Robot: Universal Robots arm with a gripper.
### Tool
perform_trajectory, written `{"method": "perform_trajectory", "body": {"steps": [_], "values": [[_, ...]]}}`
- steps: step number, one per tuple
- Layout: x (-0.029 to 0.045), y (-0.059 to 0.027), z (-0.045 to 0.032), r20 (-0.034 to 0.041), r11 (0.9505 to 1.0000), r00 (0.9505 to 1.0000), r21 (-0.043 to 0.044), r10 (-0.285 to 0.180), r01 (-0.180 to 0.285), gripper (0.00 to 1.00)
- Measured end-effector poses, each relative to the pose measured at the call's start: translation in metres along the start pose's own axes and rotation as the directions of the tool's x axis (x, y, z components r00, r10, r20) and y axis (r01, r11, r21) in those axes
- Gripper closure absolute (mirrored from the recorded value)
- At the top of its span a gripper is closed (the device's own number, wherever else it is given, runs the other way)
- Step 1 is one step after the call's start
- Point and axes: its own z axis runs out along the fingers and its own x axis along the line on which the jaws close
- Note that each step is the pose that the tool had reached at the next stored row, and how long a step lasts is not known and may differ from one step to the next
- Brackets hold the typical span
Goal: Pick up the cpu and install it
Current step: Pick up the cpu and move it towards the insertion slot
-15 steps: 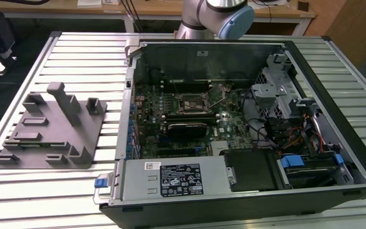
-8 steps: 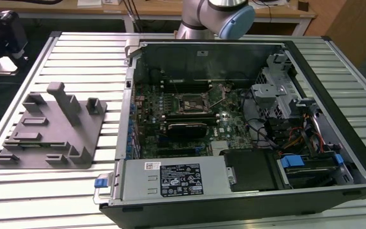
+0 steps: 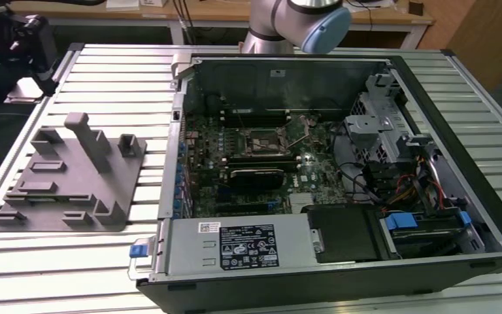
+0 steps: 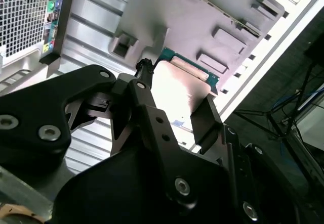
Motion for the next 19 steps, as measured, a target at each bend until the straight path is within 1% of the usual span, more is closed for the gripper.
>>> {"method": "perform_trajectory", "body": {"steps": [9,13,19], "values": [[-0.0262,0.0019,0.0014,0.0001,1.0,1.0,-0.0001,0.0,0.0,0.45],[-0.0407,0.0029,0.0021,0.0001,1.0,1.0,-0.0001,0.0,0.0,0.45],[-0.0651,0.0046,0.0033,0.0,1.0,1.0,-0.0001,0.0,0.0,0.45]]}}
